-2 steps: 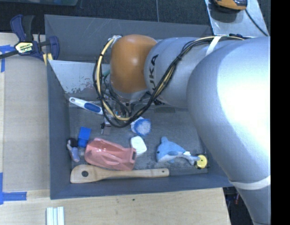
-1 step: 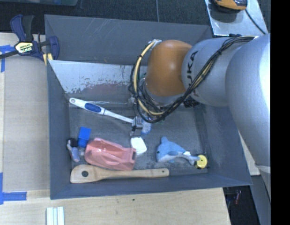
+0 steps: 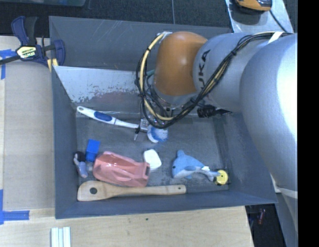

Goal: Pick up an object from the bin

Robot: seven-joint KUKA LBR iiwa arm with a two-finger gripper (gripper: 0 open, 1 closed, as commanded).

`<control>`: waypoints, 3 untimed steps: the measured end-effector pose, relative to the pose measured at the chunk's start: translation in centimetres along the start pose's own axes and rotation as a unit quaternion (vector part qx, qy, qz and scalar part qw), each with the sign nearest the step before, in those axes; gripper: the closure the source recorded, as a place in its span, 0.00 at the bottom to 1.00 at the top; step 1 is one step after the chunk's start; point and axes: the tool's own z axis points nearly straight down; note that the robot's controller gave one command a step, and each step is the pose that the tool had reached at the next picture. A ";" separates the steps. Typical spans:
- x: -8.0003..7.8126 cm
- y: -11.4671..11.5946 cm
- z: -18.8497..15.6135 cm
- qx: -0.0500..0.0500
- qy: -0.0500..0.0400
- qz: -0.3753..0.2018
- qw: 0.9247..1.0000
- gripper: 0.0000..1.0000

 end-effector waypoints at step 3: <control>0.0 2.4 3.0 -0.002 -0.002 0.070 0.998 1.00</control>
Offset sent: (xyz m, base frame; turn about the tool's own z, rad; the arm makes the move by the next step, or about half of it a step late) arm 0.0044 0.0233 -0.0313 0.1404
